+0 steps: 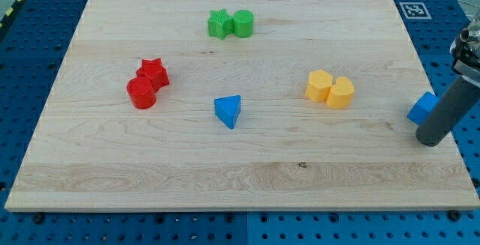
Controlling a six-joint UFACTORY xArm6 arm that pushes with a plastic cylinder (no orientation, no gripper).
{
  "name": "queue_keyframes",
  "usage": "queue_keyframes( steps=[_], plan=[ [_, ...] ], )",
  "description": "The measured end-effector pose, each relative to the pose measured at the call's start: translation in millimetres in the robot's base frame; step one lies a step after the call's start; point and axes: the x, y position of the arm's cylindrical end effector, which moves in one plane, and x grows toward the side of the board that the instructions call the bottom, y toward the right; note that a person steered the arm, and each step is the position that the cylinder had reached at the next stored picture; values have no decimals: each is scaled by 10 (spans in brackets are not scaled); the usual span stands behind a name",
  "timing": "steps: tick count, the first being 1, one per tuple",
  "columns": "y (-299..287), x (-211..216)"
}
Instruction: Move the yellow blocks together
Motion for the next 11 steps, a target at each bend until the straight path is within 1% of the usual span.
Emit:
queue_keyframes(
  steps=[2,3,5,6,7,8,9,10,11],
  plan=[
    [-401,-4],
    [-534,-107],
    [-673,-484],
    [-997,-517],
    [-1216,-649],
    [-1114,-790],
    [-740,-807],
    [-539,-779],
    [-674,-1053]
  ],
)
